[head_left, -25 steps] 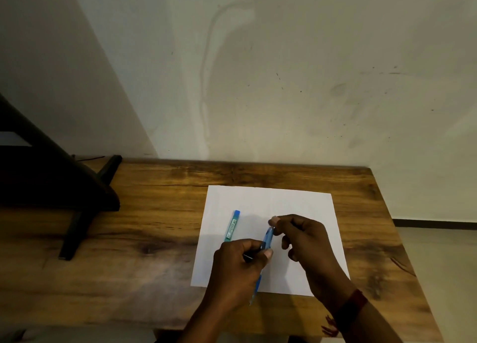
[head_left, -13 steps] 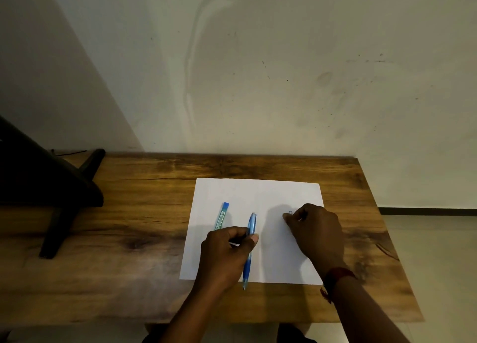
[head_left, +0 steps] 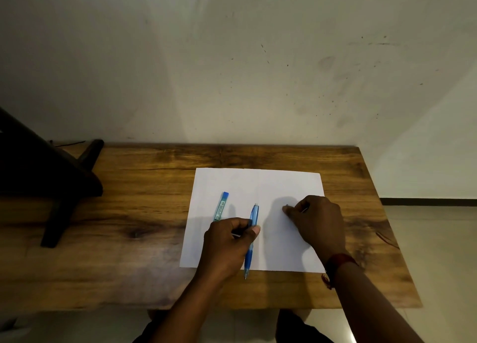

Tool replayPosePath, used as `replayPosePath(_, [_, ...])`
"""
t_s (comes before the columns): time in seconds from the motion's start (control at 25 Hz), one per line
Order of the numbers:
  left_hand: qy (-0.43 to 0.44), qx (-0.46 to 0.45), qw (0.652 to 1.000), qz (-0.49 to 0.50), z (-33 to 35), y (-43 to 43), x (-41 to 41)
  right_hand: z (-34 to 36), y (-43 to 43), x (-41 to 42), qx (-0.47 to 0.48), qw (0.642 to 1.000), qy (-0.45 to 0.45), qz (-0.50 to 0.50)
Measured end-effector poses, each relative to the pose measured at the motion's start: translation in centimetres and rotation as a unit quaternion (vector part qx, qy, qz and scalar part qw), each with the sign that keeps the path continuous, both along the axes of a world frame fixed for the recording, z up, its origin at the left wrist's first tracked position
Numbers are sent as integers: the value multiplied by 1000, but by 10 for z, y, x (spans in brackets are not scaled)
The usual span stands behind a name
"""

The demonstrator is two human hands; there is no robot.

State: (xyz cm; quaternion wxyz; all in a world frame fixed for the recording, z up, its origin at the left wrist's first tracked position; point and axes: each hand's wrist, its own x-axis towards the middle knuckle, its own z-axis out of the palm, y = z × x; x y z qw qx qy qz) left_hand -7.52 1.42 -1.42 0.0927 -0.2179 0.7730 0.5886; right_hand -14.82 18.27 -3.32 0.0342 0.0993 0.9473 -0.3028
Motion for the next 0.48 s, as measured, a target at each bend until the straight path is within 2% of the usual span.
replayPosePath(0.28, [9,-7,1000,-4,-6,0,0,-1,2,0,8,1000,18,5])
replayPosePath(0.48, [4,-7,1000,-3,-8,0,0,-2,-4,5,54,995,57,60])
